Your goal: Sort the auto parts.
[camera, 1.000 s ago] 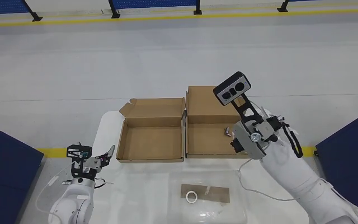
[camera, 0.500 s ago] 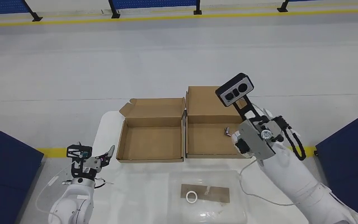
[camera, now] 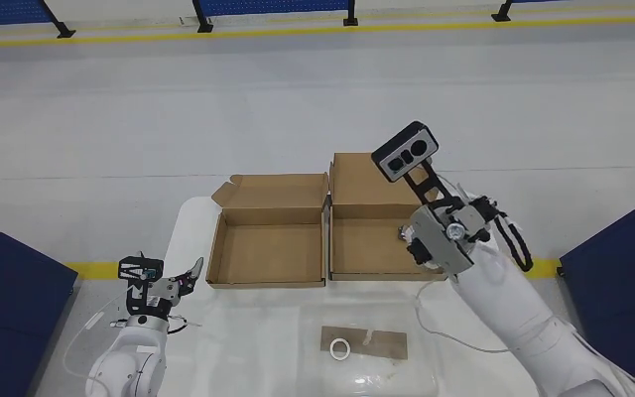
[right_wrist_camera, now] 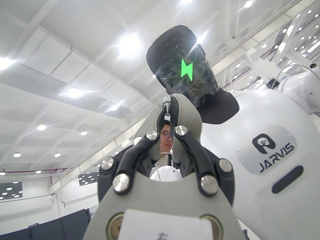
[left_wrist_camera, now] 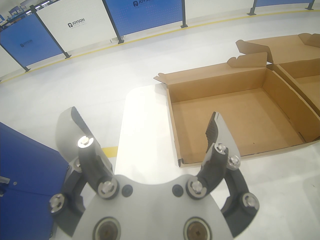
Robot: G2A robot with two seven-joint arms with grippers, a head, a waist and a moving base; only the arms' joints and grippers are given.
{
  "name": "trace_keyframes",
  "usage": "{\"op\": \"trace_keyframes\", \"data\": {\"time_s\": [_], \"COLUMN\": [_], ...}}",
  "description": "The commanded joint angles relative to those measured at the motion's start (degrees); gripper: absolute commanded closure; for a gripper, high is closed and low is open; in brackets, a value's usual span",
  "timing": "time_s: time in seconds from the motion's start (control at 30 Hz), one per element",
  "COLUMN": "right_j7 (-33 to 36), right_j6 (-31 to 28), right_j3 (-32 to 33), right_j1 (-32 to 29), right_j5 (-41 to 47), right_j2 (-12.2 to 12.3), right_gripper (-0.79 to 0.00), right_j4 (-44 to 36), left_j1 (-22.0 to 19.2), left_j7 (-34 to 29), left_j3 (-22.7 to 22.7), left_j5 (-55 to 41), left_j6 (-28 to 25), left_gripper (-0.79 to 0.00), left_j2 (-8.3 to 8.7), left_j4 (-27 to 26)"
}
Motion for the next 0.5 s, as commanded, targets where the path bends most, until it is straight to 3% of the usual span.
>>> {"op": "trace_keyframes", "data": {"time_s": [0.0, 0.47], "right_j7": [0.07, 0.38], "right_j6": [0.01, 2.22], "right_j3": [-0.15, 0.83], "right_j1": [0.35, 0.01], "right_j5": [-0.53, -3.0], "right_j2": [-0.44, -2.59], "right_gripper": [0.0, 0.0], "right_j4": [0.38, 1.1], "left_j1": [0.0, 0.0], "left_j7": [0.0, 0.0], "left_j3": [0.0, 0.0], "left_j5": [0.0, 0.0], "left_j6": [0.0, 0.0], "left_gripper": [-0.785, -0.785], "left_j2": [0.0, 0.0], "left_j4": [0.0, 0.0]}}
